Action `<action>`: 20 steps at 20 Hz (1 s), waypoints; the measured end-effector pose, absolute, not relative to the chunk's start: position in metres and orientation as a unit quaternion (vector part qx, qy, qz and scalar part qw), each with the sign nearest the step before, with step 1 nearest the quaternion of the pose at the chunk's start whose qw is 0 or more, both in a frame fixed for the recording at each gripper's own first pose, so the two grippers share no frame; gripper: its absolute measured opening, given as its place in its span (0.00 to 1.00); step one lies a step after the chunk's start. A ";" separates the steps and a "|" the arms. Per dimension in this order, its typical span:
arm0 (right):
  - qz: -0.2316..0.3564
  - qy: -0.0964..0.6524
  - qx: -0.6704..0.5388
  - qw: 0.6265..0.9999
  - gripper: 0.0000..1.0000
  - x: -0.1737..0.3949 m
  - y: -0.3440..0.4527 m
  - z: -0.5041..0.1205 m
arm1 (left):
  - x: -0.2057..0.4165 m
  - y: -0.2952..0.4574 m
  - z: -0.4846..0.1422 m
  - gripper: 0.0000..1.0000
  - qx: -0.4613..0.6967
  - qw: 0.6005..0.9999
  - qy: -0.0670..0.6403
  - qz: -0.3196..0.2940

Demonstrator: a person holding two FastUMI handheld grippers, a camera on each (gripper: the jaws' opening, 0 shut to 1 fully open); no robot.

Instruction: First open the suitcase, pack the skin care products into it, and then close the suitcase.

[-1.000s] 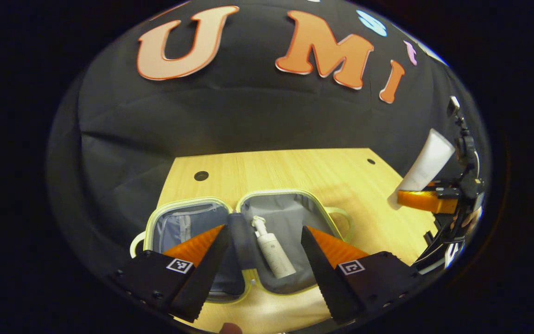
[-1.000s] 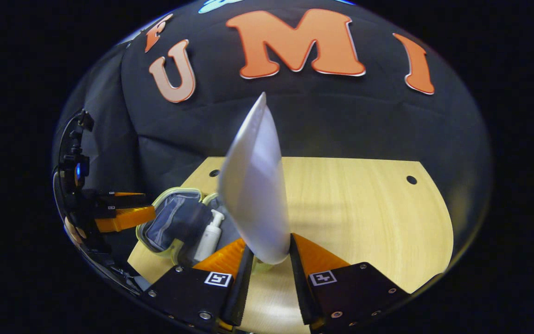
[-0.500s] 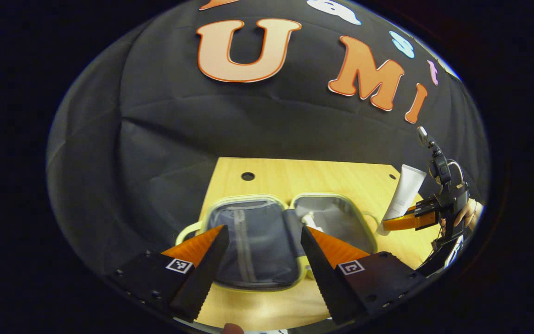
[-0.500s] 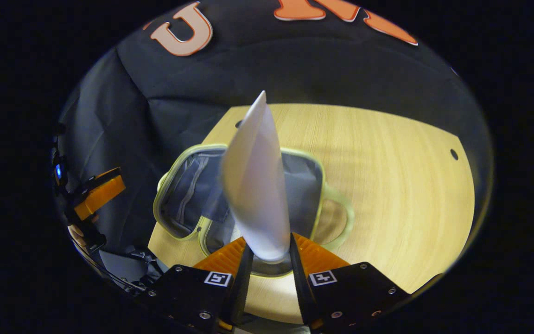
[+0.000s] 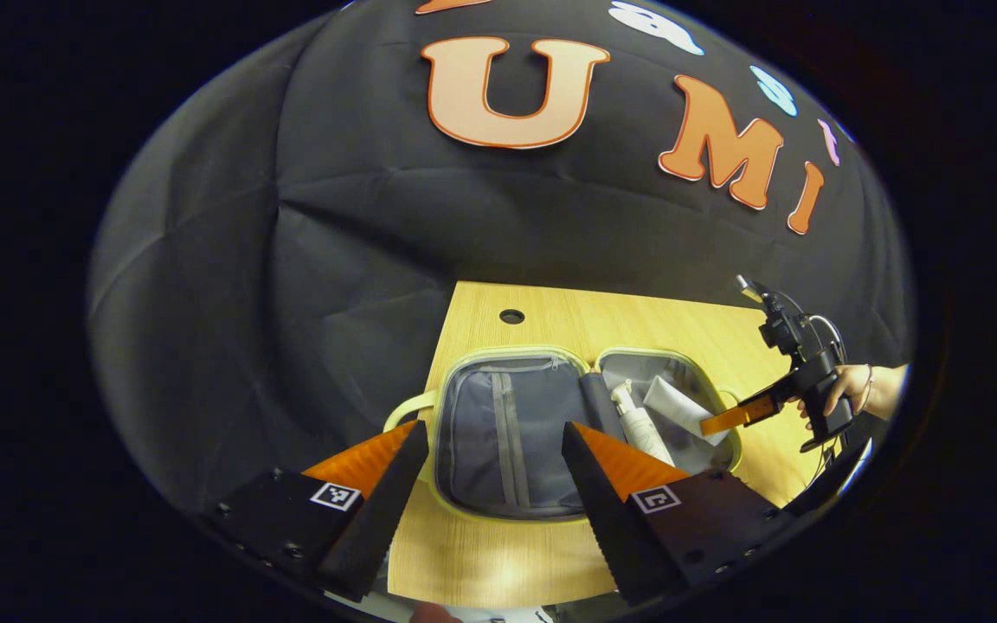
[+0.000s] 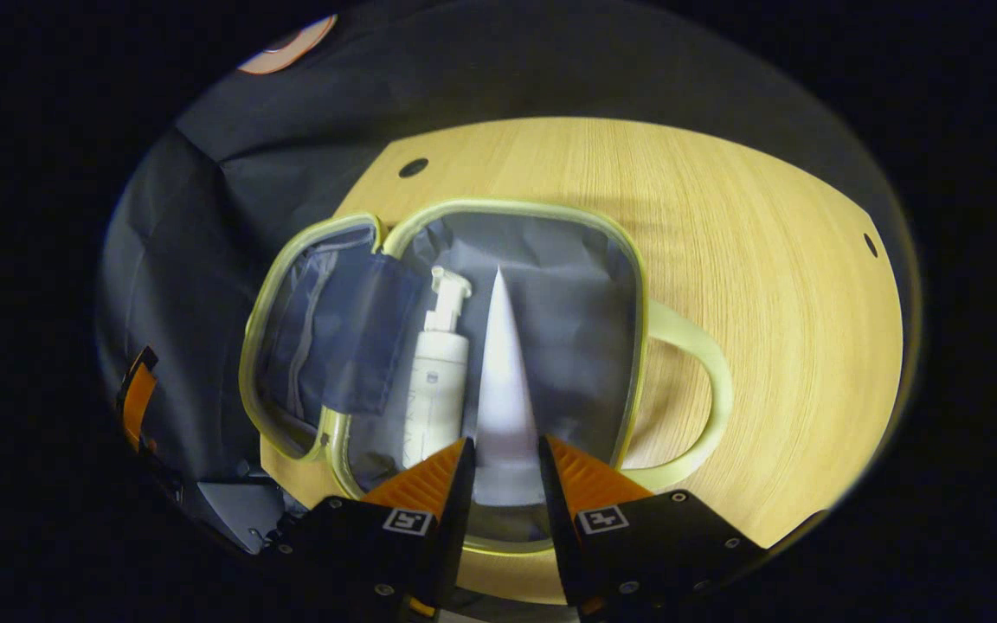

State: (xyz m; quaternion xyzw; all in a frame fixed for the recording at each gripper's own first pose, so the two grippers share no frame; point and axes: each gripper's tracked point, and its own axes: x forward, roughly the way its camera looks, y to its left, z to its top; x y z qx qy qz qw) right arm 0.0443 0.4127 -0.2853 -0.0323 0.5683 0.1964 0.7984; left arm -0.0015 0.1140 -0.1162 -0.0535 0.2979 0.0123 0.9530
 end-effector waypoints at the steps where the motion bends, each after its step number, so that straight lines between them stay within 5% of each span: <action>1: 0.196 0.572 -0.029 0.796 0.47 0.044 0.413 -0.294 | -0.002 0.117 -0.121 0.98 -0.057 0.952 0.301 0.017; 5: 0.197 0.565 -0.043 0.800 0.42 0.041 0.414 -0.300 | -0.007 0.125 -0.130 0.98 -0.065 0.949 0.308 0.028; 8: 0.203 0.565 -0.008 0.800 0.50 0.036 0.426 -0.291 | -0.009 0.127 -0.129 0.98 -0.061 0.951 0.303 0.028; 11: 0.211 0.550 0.006 0.808 0.89 0.036 0.435 -0.278 | -0.011 0.130 -0.126 0.98 -0.060 0.952 0.297 0.029; 13: 0.219 0.533 -0.002 0.817 0.96 0.032 0.436 -0.268 | -0.014 0.136 -0.129 0.98 -0.063 0.953 0.295 0.035; 20: 0.247 0.439 0.033 0.863 0.96 0.026 0.443 -0.200 | -0.004 0.184 -0.140 0.98 -0.087 0.956 0.273 0.066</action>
